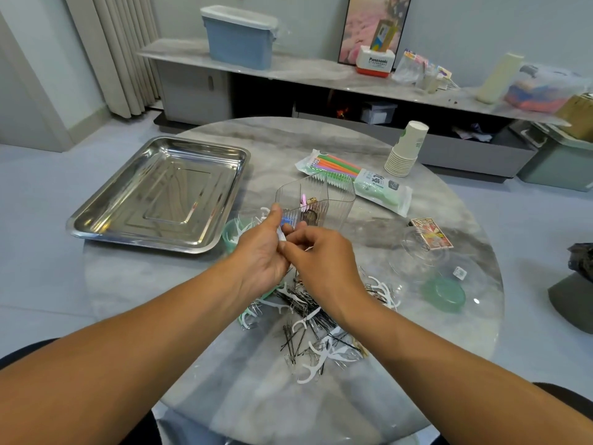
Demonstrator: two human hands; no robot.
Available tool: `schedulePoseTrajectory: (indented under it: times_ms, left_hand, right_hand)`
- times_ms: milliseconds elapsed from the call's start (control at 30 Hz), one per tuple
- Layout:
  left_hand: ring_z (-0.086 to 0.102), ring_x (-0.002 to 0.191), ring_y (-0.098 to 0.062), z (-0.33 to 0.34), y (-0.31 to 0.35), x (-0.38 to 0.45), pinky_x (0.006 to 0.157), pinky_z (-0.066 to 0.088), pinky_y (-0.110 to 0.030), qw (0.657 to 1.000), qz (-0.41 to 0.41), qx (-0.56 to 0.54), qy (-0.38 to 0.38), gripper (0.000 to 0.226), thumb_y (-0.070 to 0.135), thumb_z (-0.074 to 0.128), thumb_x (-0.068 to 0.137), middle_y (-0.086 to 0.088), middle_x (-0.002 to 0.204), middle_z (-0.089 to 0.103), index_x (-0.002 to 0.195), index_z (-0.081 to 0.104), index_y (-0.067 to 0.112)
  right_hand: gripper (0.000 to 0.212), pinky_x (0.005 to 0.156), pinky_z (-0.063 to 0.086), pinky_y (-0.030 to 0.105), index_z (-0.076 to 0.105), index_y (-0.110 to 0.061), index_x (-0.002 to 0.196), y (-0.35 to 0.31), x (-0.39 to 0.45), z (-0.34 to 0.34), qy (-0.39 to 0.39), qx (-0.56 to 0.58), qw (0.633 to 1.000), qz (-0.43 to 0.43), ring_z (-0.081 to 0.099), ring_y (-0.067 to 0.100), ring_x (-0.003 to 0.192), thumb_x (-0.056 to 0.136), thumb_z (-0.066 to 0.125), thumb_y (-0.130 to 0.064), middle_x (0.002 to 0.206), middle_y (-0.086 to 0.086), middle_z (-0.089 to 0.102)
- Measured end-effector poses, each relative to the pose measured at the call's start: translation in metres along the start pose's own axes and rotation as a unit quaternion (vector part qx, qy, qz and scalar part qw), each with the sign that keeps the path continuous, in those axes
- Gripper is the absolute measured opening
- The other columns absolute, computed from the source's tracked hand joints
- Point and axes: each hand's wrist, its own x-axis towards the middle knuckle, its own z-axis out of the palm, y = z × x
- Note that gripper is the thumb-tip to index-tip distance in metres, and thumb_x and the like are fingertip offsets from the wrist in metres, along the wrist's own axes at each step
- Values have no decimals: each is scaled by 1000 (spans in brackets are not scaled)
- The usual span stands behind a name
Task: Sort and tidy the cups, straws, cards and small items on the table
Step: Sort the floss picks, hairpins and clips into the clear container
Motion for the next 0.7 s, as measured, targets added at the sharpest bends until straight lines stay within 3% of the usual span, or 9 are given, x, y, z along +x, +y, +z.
schedulePoseTrajectory:
  times_ms: [67,133,267,333,400,533,600,700]
  left_hand:
    - [66,94,-24,1,-1,0,69,64,-35,1000,1,22,-10,43,43,56,99,-10,93,55,105,51,1]
    - [66,105,-26,0,-3,2,89,60,-41,998,11,56,-21,48,47,58,97,-10,101,55,109,54,1]
    - [68,74,-17,0,-8,7,82,63,-38,994,67,80,-9,51,47,63,94,-4,81,63,113,57,1]
    - [70,65,-14,-1,-10,9,80,62,-36,990,87,111,6,52,53,60,94,-1,74,69,106,61,2]
    - [74,72,-17,-3,-13,9,84,61,-37,985,96,145,7,54,56,51,99,-2,72,74,101,65,4]
    - [73,99,-25,-4,-12,5,91,56,-38,984,101,147,4,52,52,43,104,-13,99,75,109,64,5]
    - [69,111,-26,-3,-11,1,103,51,-39,986,98,136,-4,52,50,42,105,-17,112,71,113,62,3]
    - [68,115,-24,-1,-12,-8,110,47,-39,987,85,136,-24,60,52,37,106,-18,120,70,124,61,-1]
  right_hand:
    - [10,87,57,24,78,-20,76,1,0,0,15,36,999,20,67,-11,98,85,78,-15,98,-19,76]
    - [11,89,58,30,78,-16,74,3,2,1,27,96,994,47,69,-8,96,84,79,-11,98,-16,77]
    - [13,71,52,13,77,-13,74,1,2,3,26,203,975,84,71,-2,96,84,78,-5,106,-12,77]
    - [14,73,54,17,76,-14,76,0,1,5,33,206,975,78,73,5,94,85,77,-3,108,-7,76]
    - [12,80,59,28,76,-16,83,-3,0,8,37,194,979,60,74,12,93,88,75,-5,104,-4,77]
    - [14,72,55,16,78,-24,90,-11,-2,12,40,225,972,58,74,6,85,91,74,-11,89,-7,79]
    - [17,75,55,17,78,-25,88,-15,-1,13,50,235,968,67,74,8,87,91,74,-9,88,-7,79]
    - [17,73,57,21,78,-26,83,-19,2,12,72,210,973,66,74,7,82,89,76,-10,83,-7,78]
